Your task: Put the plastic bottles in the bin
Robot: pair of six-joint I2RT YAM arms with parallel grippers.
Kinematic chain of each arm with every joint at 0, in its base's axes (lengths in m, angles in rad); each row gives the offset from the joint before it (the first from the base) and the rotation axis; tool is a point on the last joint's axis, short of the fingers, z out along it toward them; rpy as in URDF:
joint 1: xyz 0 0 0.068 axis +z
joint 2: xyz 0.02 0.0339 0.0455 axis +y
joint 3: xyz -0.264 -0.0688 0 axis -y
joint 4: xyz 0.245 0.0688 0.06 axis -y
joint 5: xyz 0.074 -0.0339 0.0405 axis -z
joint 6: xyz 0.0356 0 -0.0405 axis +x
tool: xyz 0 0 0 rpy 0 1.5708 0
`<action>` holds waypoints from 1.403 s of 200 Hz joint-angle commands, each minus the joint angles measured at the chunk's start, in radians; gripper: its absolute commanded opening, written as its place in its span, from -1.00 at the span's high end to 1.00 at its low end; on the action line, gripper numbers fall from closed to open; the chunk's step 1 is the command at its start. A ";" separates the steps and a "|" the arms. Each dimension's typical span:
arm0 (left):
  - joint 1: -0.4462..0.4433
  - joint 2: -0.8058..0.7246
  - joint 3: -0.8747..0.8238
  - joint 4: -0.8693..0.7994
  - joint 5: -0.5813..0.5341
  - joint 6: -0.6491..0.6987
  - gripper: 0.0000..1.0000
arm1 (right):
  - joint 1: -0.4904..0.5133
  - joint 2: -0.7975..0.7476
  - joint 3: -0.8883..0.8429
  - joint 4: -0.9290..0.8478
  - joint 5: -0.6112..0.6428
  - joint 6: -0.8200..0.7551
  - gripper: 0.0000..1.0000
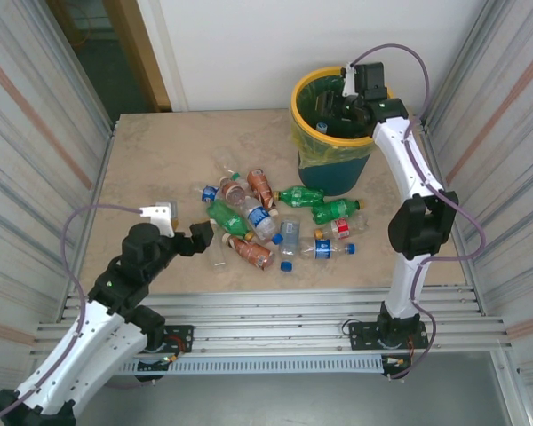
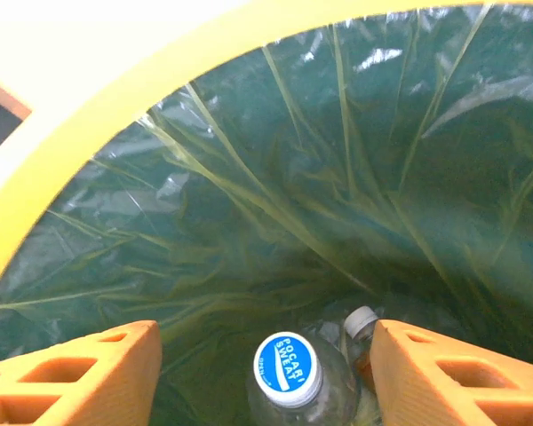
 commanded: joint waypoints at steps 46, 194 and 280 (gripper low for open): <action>-0.007 0.111 0.052 -0.086 -0.052 -0.032 -0.98 | 0.016 -0.098 0.172 -0.202 0.162 -0.018 -0.66; -0.008 0.437 0.059 0.012 0.075 -0.088 -0.95 | 0.117 -0.794 -0.593 -0.267 0.524 0.180 -0.96; -0.009 0.546 0.063 0.021 0.112 -0.096 -0.94 | 0.136 -1.079 -0.962 -0.385 0.593 0.411 -0.96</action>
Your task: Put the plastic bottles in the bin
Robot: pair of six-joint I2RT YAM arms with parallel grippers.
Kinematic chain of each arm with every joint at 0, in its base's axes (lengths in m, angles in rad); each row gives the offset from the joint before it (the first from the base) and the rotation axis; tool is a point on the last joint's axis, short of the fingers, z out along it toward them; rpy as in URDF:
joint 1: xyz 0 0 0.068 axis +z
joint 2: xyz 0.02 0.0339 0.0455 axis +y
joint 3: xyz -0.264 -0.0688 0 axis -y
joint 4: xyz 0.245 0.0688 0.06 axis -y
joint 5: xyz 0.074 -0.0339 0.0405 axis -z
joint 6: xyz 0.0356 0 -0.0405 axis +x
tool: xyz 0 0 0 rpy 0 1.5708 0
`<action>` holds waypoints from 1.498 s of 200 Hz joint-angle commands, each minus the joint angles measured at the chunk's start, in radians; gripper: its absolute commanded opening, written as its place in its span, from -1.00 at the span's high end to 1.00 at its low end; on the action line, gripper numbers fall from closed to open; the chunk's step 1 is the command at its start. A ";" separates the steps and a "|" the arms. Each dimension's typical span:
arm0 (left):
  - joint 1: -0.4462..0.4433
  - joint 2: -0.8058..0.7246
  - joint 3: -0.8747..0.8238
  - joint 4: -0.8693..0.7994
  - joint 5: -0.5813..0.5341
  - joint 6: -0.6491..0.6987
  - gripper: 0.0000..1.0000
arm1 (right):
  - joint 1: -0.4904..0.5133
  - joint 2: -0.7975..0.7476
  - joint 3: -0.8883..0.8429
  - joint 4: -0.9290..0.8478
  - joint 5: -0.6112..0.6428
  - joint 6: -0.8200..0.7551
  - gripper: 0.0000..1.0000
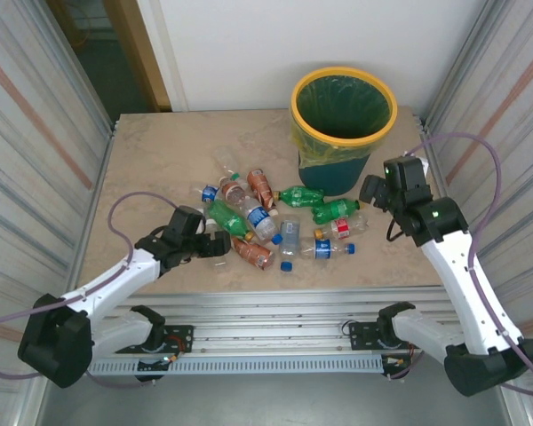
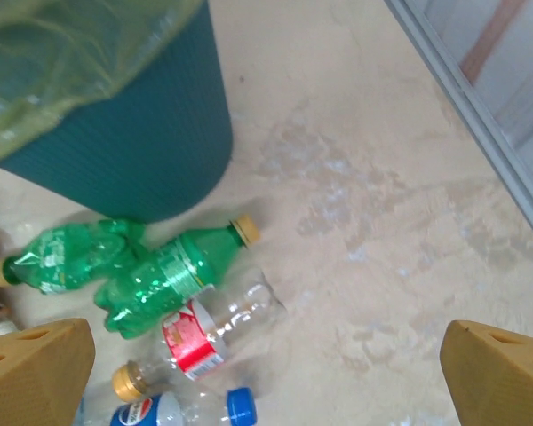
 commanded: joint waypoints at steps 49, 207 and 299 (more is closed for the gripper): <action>-0.011 0.003 0.005 0.014 0.004 -0.019 -0.92 | 0.062 -0.192 -0.226 -0.071 0.030 0.209 -0.96; -0.011 0.095 -0.054 0.086 -0.004 -0.068 -0.48 | 0.329 -0.070 -0.312 -0.043 0.119 0.374 -0.96; -0.010 0.131 -0.091 0.106 -0.052 -0.094 0.18 | 0.403 0.050 -0.305 0.120 0.063 0.391 -0.96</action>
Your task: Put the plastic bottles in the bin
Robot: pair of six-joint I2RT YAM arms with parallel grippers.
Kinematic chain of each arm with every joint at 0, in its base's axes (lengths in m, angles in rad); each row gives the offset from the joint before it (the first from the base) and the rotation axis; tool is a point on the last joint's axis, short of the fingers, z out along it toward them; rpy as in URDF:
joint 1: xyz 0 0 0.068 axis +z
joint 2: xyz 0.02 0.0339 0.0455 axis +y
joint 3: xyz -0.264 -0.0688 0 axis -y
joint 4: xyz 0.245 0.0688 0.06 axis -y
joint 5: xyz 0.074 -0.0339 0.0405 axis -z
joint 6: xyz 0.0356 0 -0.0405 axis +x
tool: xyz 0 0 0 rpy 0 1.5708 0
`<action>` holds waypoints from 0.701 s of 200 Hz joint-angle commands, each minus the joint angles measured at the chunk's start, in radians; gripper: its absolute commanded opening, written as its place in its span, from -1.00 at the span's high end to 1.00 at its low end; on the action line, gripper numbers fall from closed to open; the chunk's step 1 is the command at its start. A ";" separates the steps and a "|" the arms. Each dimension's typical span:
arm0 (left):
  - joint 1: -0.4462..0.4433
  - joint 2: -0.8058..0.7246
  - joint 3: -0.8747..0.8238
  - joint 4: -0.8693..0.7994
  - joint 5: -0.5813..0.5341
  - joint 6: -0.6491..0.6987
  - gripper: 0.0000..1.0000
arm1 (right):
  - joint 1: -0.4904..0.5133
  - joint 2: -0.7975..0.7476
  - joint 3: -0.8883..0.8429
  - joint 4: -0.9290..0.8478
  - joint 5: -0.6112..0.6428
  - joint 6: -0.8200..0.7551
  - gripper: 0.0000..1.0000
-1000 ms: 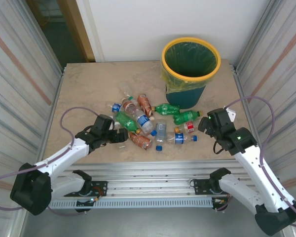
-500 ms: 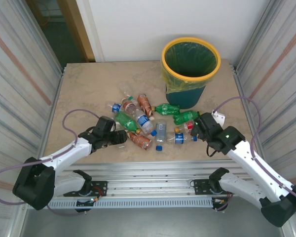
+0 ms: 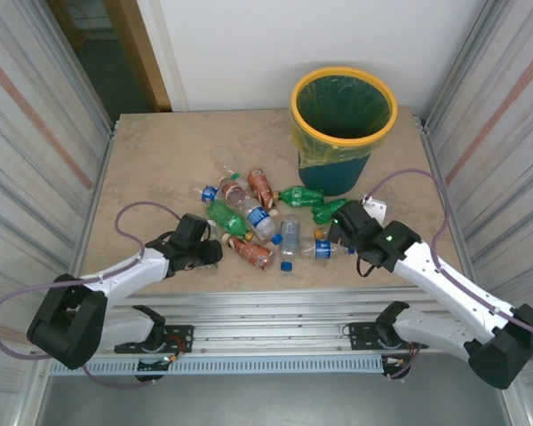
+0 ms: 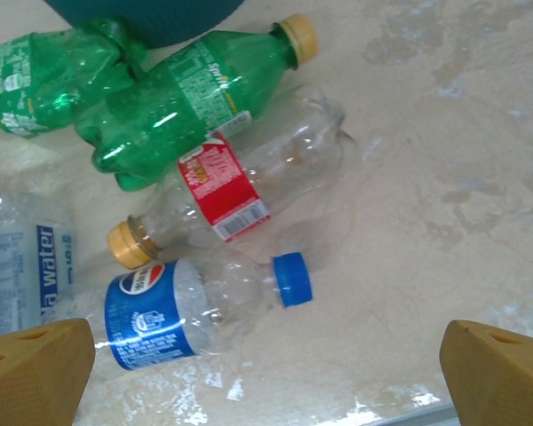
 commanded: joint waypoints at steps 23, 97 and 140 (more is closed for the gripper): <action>-0.005 0.000 -0.006 -0.016 -0.051 -0.006 0.36 | 0.031 0.034 0.000 0.106 -0.022 0.035 -0.96; -0.004 -0.151 0.029 -0.116 -0.115 0.014 0.51 | 0.070 0.061 0.026 0.157 -0.019 0.019 -0.96; -0.003 -0.257 0.089 -0.190 -0.119 0.058 0.53 | 0.087 0.086 0.045 0.183 -0.011 0.025 -0.96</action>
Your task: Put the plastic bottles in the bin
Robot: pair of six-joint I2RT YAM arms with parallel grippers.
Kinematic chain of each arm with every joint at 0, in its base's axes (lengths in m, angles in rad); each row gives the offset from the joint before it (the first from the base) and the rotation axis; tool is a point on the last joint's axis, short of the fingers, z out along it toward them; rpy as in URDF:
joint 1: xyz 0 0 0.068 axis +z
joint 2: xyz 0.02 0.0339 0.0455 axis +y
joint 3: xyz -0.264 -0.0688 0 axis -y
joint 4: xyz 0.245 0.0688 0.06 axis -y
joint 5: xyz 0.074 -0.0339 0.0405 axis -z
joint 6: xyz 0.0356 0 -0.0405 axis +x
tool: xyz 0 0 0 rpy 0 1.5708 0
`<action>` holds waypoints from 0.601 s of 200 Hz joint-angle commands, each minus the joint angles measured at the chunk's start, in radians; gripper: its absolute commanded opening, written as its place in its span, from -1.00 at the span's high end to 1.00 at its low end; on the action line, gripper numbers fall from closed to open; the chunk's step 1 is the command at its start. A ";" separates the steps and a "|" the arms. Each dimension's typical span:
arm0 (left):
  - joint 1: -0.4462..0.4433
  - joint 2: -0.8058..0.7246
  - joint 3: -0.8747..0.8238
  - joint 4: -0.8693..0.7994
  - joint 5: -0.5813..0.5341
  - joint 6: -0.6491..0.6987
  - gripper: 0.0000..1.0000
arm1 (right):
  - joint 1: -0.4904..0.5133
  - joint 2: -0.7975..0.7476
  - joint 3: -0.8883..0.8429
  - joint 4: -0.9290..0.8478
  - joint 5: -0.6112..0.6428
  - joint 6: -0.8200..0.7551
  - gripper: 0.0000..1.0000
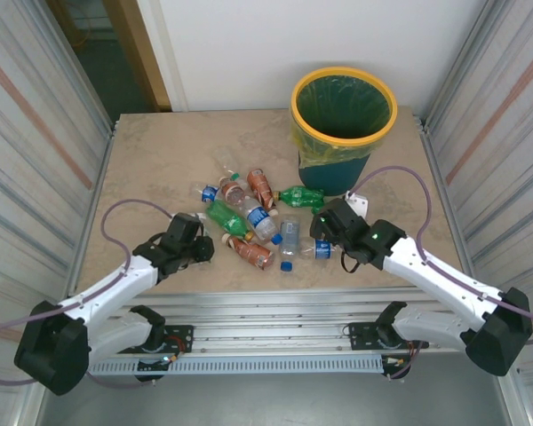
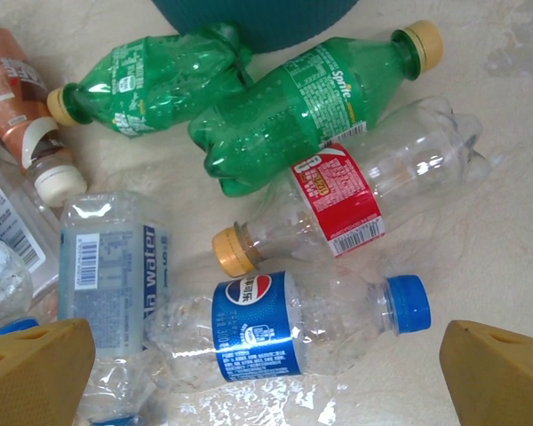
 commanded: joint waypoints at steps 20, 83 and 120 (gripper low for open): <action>-0.002 -0.112 0.088 -0.063 -0.014 0.073 0.53 | 0.020 0.041 0.064 0.018 0.021 0.026 -0.96; -0.003 -0.187 0.141 0.020 0.105 0.165 0.58 | 0.070 0.108 0.149 0.022 0.016 0.000 -0.96; -0.003 -0.226 0.143 0.120 0.220 0.221 0.58 | 0.072 0.111 0.184 0.081 -0.081 -0.036 -0.96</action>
